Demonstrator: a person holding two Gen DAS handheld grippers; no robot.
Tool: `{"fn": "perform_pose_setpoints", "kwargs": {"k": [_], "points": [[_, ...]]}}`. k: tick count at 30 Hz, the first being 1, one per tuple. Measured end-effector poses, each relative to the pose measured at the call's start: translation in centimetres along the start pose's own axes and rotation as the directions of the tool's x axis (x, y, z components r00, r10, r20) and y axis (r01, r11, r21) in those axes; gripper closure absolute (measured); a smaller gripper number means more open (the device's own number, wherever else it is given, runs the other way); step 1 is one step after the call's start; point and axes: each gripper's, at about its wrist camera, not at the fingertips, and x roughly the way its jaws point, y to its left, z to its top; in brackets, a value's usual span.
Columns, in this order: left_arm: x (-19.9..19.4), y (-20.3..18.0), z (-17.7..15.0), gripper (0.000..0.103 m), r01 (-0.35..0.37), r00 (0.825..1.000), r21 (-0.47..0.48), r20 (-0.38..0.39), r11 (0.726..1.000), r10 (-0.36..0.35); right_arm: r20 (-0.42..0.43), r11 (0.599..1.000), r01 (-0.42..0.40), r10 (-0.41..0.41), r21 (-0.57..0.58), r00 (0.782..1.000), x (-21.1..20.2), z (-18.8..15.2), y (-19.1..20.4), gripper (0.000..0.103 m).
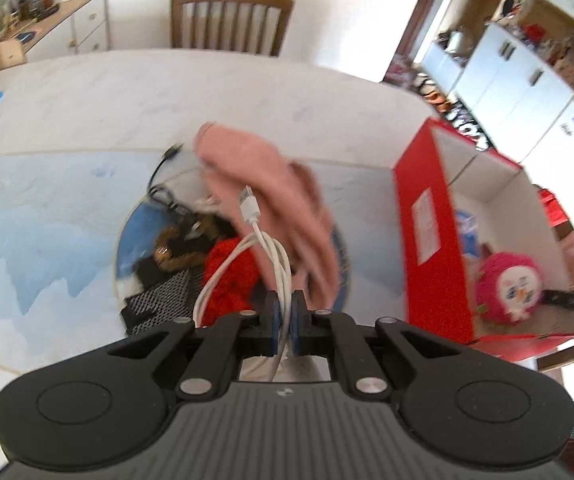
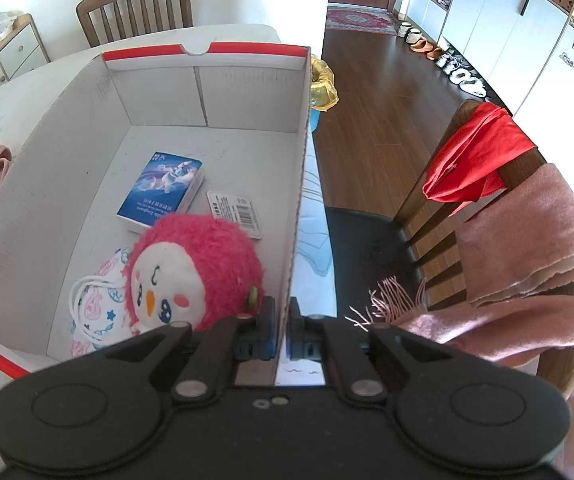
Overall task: Organize objects
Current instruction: 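Grasp the white USB cable with the left gripper and lift it, then carry the white cable with the left gripper into the box and release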
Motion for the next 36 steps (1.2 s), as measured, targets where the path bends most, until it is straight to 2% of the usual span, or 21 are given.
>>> {"fn": "perform_pose_setpoints", "kwargs": {"k": [5,12,18,24,27,30,36], "points": [[-1.1,-2.0,1.8,0.099,0.098,0.995,0.035,0.001,0.995,-0.098,0.001,1.0,0.002,-0.002,0.0,1.0,0.1,0.0,0.0,0.099],[-2.1,-7.0,4.1,0.099,0.182,0.981,0.178,0.028,0.967,-0.19,0.002,1.0,0.001,-0.001,0.001,1.0,0.1,0.0,0.0,0.099],[-2.5,-12.2,6.3,0.098,0.254,0.962,0.306,0.02,0.917,-0.273,0.002,1.0,0.0,0.0,0.001,1.0,0.1,0.0,0.0,0.099],[-0.8,-17.0,7.4,0.098,0.32,0.941,0.394,-0.027,0.862,-0.337,0.002,1.0,0.001,-0.001,-0.005,1.0,0.1,0.0,0.3,0.099],[0.9,-19.1,7.5,0.098,0.323,0.941,0.43,-0.049,0.843,-0.336,0.003,1.0,-0.005,0.005,0.001,1.0,0.1,0.0,0.2,0.099],[2.9,-21.2,7.5,0.099,0.307,0.948,0.466,-0.068,0.83,-0.312,0.005,1.0,-0.005,0.005,0.001,1.0,0.1,0.0,0.3,0.099],[7.7,-24.0,5.7,0.098,0.205,0.976,0.581,-0.06,0.788,-0.21,0.007,1.0,-0.017,0.017,0.009,1.0,0.0,-0.1,-0.1,0.099]]}}
